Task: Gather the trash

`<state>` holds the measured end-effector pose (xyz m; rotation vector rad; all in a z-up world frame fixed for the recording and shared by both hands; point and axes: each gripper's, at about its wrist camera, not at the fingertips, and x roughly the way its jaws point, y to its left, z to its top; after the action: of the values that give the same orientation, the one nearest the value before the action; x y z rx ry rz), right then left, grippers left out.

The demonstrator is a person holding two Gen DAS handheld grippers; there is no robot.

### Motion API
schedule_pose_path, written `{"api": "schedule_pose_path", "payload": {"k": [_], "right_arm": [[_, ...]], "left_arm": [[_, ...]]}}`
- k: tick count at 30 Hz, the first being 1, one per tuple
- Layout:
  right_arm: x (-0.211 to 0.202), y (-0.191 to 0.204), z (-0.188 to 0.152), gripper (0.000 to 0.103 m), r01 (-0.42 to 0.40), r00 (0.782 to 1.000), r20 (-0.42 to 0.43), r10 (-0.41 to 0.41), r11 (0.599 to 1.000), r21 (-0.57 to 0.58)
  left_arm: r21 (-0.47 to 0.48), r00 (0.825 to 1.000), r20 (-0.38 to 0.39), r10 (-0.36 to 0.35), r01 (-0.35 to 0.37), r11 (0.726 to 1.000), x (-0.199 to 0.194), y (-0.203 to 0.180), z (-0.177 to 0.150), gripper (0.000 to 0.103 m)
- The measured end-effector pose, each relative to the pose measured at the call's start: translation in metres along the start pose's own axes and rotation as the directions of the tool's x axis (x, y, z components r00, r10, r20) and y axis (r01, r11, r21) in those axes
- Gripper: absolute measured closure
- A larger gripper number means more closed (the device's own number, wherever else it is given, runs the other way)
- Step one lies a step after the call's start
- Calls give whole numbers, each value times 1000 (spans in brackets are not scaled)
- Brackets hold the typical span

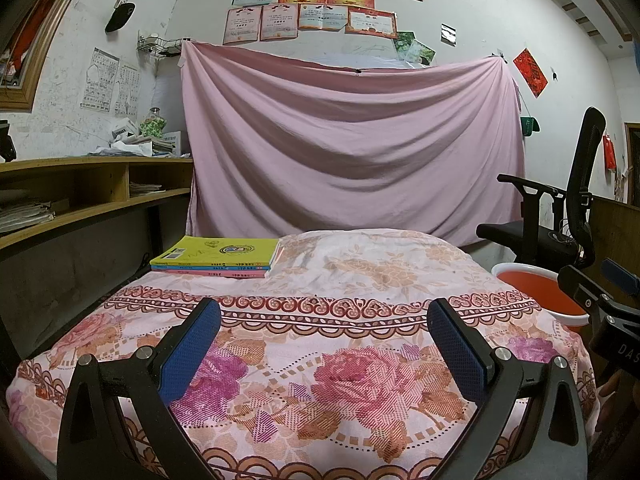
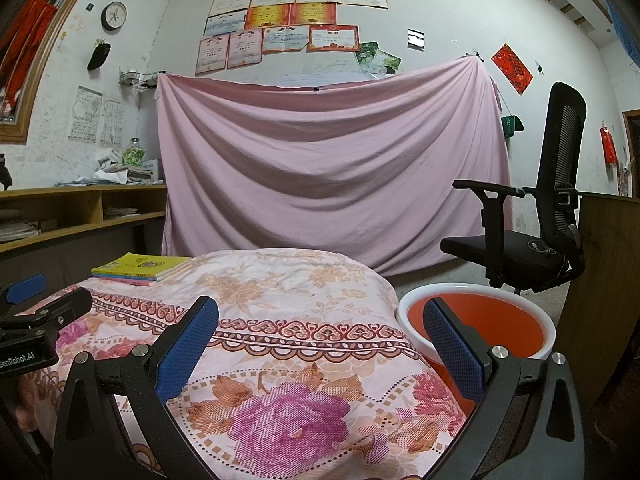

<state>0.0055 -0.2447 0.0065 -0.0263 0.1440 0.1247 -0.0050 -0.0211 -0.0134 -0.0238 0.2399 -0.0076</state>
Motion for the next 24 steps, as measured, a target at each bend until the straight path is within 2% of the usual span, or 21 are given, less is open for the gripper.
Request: {"api": "schedule_pose_path", "payload": {"k": [24], "right_arm": [[-1, 2, -2, 0, 1, 1000, -5, -1, 1000, -1]], "left_arm": [[12, 1000, -15, -7, 7, 1000, 4, -1, 2, 2]]}}
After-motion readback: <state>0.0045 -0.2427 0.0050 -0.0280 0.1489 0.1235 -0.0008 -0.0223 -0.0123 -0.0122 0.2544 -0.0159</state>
